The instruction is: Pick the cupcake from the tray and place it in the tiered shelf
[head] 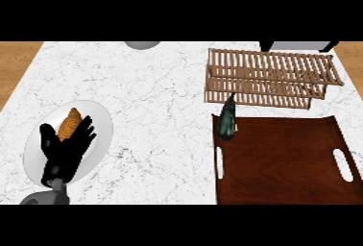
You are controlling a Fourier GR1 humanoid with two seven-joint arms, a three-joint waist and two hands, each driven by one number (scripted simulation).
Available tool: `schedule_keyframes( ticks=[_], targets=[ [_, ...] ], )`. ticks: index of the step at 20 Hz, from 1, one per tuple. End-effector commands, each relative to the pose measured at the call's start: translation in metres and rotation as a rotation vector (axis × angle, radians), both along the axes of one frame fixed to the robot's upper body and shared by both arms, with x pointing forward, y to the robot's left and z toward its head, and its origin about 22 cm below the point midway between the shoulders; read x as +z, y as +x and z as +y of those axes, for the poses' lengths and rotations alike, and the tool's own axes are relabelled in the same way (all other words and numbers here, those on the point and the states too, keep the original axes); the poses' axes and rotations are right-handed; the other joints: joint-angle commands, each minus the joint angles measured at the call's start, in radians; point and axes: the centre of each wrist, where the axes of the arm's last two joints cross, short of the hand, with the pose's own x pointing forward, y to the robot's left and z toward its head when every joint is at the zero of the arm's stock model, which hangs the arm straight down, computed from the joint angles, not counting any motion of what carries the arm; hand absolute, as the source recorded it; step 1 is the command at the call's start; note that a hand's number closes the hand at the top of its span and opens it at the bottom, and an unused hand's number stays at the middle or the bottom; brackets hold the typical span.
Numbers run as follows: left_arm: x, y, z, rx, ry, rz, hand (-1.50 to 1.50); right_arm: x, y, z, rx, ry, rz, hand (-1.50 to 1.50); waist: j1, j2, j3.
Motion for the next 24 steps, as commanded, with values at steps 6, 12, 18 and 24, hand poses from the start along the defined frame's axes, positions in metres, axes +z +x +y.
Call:
schedule_keyframes(
  ticks=[6,12,18,24],
  targets=[
    [0.001,-0.015,-0.002,0.007,0.006,0.000,0.00,-0.026,0.031,-0.001,-0.003,-0.038,-0.043,1.50,0.004,-0.002,0.000],
    [0.009,0.001,0.008,0.009,0.010,0.003,0.00,-0.028,0.046,-0.020,0.044,-0.006,-0.042,1.50,0.004,0.001,0.000],
    [0.010,0.005,-0.007,-0.002,0.015,0.011,0.00,-0.038,0.043,-0.024,0.045,-0.088,-0.002,1.50,-0.004,-0.002,0.000],
    [0.007,0.008,0.001,0.011,0.001,0.013,0.00,-0.028,0.046,-0.022,-0.057,0.208,-0.098,-1.50,-0.004,-0.001,0.000]
  ],
)
